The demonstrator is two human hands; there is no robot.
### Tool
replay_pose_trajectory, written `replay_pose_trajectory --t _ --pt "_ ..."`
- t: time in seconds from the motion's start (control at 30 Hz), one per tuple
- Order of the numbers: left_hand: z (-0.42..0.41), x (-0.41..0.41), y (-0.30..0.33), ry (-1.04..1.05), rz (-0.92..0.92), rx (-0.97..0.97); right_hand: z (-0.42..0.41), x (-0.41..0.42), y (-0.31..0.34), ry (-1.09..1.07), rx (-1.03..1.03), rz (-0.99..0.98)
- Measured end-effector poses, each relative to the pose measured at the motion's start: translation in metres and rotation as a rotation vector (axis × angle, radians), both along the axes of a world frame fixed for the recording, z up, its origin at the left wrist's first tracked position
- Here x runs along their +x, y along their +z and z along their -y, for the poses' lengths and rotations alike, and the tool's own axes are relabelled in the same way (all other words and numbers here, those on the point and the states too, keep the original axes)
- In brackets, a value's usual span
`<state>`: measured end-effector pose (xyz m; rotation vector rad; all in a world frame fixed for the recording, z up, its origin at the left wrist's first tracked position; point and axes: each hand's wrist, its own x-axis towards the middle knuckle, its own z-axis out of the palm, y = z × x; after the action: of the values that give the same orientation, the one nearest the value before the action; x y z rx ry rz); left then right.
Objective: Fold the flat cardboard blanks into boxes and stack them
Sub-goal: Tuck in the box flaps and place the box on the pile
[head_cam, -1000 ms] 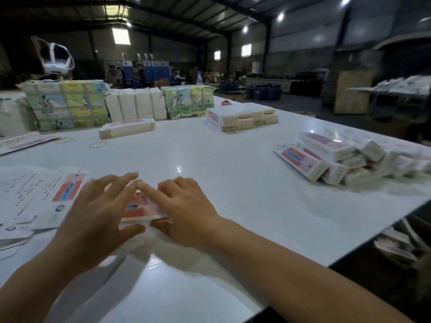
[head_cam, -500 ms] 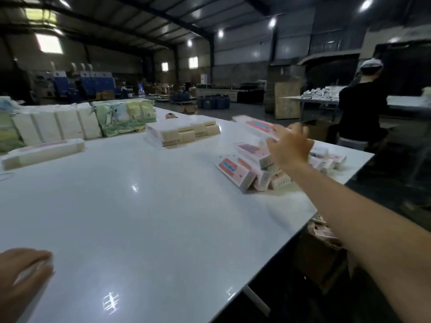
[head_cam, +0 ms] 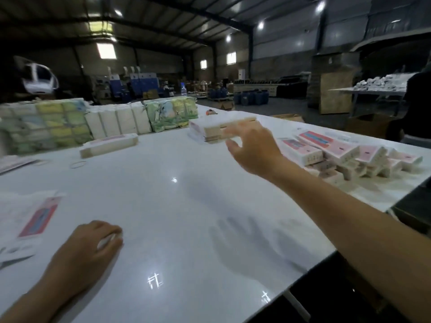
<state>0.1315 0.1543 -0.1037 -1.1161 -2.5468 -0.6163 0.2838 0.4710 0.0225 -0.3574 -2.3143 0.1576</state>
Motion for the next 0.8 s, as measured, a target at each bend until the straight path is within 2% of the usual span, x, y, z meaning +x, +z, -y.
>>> replay_pose_trajectory --t 0.1,0.23,0.4,0.47,0.57,0.63,0.7,0.8 --pt "0.001 0.011 0.005 0.025 -0.018 0.05 0.083 -0.045 -0.027 0.3 -0.033 0.194" --pt "0.0 0.012 0.001 0.044 0.024 0.07 0.14 -0.079 -0.081 0.329 0.021 0.496" --pt "-0.001 0.019 0.003 0.044 0.05 0.105 0.147 -0.082 -0.116 0.351 0.004 0.464" --pt "0.0 0.011 0.013 0.066 0.163 0.096 0.144 -0.083 -0.118 0.358 0.0 0.429" --pt "0.018 -0.034 0.046 0.303 0.264 0.119 0.143 -0.085 -0.12 0.373 -0.02 0.398" --pt "0.044 -0.071 0.063 0.627 0.248 0.001 0.142 -0.086 -0.121 0.378 -0.022 0.381" --pt "0.07 -0.094 0.063 0.876 0.349 -0.148 0.141 -0.088 -0.122 0.377 -0.023 0.363" --pt "0.086 -0.117 0.048 0.975 0.433 -0.267 0.14 -0.089 -0.123 0.38 -0.032 0.349"
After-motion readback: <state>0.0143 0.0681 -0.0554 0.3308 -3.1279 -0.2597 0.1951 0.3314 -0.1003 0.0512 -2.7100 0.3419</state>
